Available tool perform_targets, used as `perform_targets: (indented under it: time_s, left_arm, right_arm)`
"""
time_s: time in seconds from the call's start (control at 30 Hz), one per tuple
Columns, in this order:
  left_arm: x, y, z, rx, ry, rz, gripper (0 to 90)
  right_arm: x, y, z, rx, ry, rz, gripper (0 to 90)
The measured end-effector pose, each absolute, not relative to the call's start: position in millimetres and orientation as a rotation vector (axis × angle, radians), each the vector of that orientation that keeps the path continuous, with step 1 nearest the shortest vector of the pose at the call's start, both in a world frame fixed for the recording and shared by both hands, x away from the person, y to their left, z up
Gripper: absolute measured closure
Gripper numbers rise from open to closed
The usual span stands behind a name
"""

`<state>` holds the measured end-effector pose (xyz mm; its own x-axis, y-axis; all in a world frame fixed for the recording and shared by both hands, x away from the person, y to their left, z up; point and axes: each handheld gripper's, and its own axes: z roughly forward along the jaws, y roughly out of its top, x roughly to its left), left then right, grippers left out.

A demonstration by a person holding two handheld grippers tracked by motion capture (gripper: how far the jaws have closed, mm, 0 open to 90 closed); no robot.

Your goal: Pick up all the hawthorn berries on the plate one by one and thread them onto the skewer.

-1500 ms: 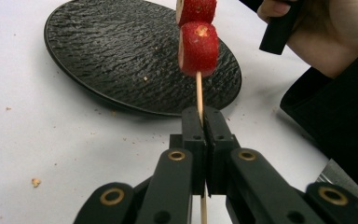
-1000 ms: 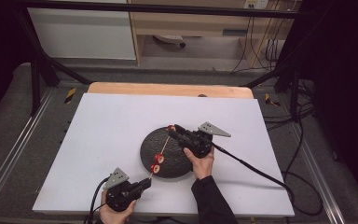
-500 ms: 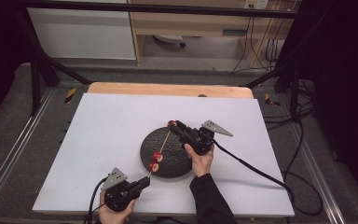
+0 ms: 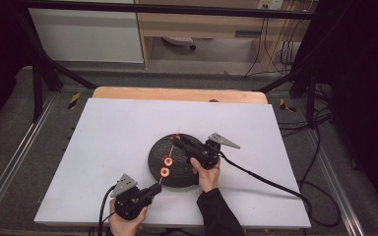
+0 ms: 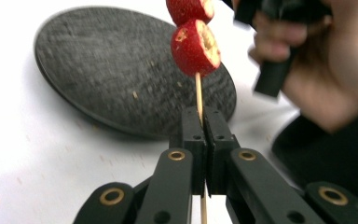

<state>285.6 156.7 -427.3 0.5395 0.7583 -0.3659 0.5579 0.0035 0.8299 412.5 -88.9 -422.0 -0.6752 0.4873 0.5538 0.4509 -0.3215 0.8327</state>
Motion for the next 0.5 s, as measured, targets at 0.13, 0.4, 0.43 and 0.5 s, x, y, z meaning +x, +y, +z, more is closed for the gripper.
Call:
perform_targets:
  time_s: [0.13, 0.4, 0.43, 0.5]
  left_arm:
    - [298.0, 154.7, -425.0, 1.681, 1.129, 0.229, 88.5]
    - [302.9, 154.3, -427.5, 1.712, 1.098, 0.231, 88.5]
    - [303.2, 155.5, -428.1, 1.713, 1.095, 0.228, 88.6]
    - [304.1, 158.0, -429.2, 1.722, 1.086, 0.217, 88.6]
  right_arm:
    - [403.5, -83.4, -429.4, 1.234, 1.851, 2.200, 63.0]
    - [401.7, -85.3, -425.9, 1.217, 1.877, 2.152, 62.4]
    - [401.4, -85.5, -425.5, 1.218, 1.884, 2.143, 62.1]
    - [401.0, -86.3, -424.3, 1.221, 1.901, 2.122, 60.5]
